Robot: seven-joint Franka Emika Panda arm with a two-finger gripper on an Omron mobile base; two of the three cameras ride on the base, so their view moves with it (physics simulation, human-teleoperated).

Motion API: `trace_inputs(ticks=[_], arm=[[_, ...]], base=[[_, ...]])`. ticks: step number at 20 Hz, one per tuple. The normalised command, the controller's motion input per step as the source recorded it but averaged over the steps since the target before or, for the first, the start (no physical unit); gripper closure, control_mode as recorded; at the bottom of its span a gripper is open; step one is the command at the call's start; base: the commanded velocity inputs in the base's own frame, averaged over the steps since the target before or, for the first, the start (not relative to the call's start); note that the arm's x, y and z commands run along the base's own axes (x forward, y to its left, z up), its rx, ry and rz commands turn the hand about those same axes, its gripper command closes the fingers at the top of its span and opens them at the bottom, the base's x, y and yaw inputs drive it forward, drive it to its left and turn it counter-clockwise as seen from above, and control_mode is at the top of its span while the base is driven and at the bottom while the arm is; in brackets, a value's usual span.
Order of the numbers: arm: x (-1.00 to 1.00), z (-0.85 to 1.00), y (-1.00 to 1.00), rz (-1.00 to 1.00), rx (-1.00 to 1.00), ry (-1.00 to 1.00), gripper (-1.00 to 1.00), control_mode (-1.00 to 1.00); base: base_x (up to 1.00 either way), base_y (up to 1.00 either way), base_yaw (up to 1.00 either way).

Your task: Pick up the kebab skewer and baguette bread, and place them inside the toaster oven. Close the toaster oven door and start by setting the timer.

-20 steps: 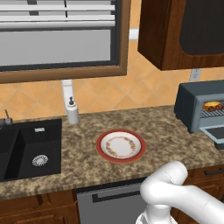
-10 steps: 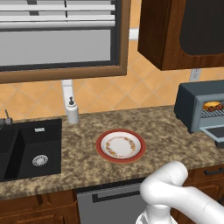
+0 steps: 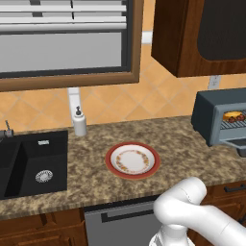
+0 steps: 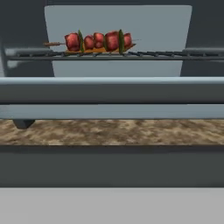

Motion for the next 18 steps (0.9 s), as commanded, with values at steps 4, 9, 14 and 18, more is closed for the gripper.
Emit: trace_inputs(ticks=[4,9,14,18], arm=[[0.36,0.63,0.00,0.00,0.00,-0.02,-1.00,-1.00],[0.42,0.55,0.02,0.00,0.00,0.00,-1.00,-1.00],[0.26,0.79,0.05,0.00,0.00,-0.02,-1.00,-1.00],[0.00,0.91,0.00,0.00,0.00,-0.04,-1.00,-1.00]], base=[[0.00,0.00,0.00],[0.00,0.00,0.00],[0.00,0.00,0.00],[0.00,0.00,0.00]])
